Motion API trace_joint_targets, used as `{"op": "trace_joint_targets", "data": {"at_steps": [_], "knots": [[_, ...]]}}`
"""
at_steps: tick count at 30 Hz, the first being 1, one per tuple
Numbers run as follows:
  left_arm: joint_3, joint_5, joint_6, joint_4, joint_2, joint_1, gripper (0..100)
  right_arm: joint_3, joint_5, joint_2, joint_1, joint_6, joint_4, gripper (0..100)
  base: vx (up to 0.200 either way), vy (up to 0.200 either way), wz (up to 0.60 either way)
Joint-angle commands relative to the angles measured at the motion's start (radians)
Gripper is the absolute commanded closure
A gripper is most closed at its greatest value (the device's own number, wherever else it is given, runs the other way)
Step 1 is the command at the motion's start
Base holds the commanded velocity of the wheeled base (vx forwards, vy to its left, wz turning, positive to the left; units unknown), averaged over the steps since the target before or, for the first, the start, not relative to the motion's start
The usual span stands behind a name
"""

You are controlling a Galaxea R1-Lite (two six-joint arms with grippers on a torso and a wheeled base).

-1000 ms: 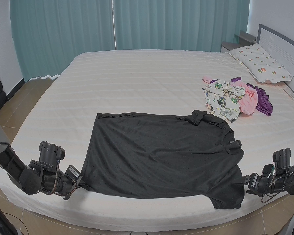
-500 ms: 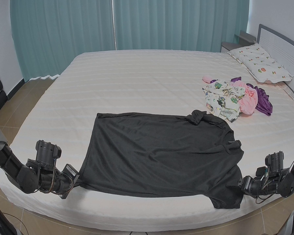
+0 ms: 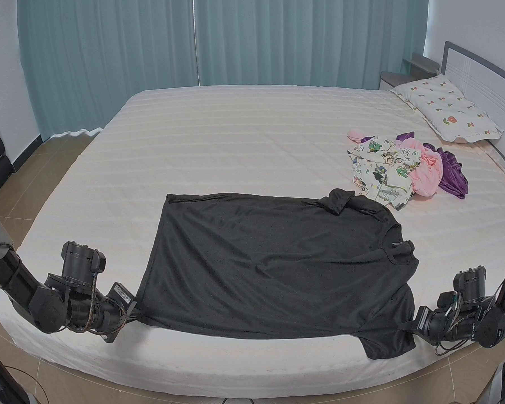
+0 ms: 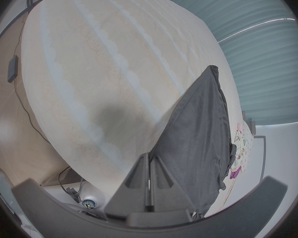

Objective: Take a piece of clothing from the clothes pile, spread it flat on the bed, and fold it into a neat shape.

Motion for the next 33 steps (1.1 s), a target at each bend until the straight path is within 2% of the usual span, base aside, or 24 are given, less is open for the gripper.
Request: {"op": "trace_joint_targets", "data": {"at_steps": [1, 4, 7, 10, 11, 16, 18, 22, 25, 33], "knots": [[0.001, 0.0, 0.0, 0.0, 0.002, -0.002, 100, 0.034, -0.01, -0.034, -0.01, -0.006, 0.0, 100, 0.0, 0.0, 0.0], [0.004, 0.0, 0.009, 0.003, 0.002, -0.003, 100, 0.05, -0.01, -0.059, -0.013, -0.017, 0.009, 100, 0.0, 0.0, 0.0], [0.024, -0.001, 0.062, 0.027, -0.006, -0.008, 100, 0.057, -0.011, -0.067, -0.022, -0.037, 0.016, 100, 0.0, 0.0, 0.0], [0.019, -0.001, 0.092, 0.082, -0.013, -0.012, 100, 0.068, -0.011, -0.07, -0.05, -0.081, 0.03, 100, 0.0, 0.0, 0.0], [0.013, 0.0, 0.099, 0.116, -0.019, -0.014, 100, 0.082, -0.011, -0.074, -0.059, -0.12, 0.036, 100, 0.0, 0.0, 0.0], [0.013, -0.004, 0.159, 0.213, -0.038, -0.04, 100, 0.088, -0.011, -0.093, -0.095, -0.155, 0.039, 100, 0.0, 0.0, 0.0], [0.012, -0.004, 0.161, 0.23, -0.046, -0.049, 100, 0.09, -0.011, -0.099, -0.101, -0.166, 0.049, 100, 0.0, 0.0, 0.0], [0.015, -0.004, 0.168, 0.257, -0.055, -0.064, 100, 0.091, -0.011, -0.116, -0.102, -0.243, 0.139, 100, 0.0, 0.0, 0.0], [0.013, -0.004, 0.205, 0.303, -0.056, -0.066, 100, 0.091, -0.011, -0.133, -0.114, -0.273, 0.176, 100, 0.0, 0.0, 0.0], [0.018, -0.004, 0.248, 0.363, -0.061, -0.072, 100, 0.091, -0.011, -0.134, -0.151, -0.328, 0.201, 100, 0.0, 0.0, 0.0]]}}
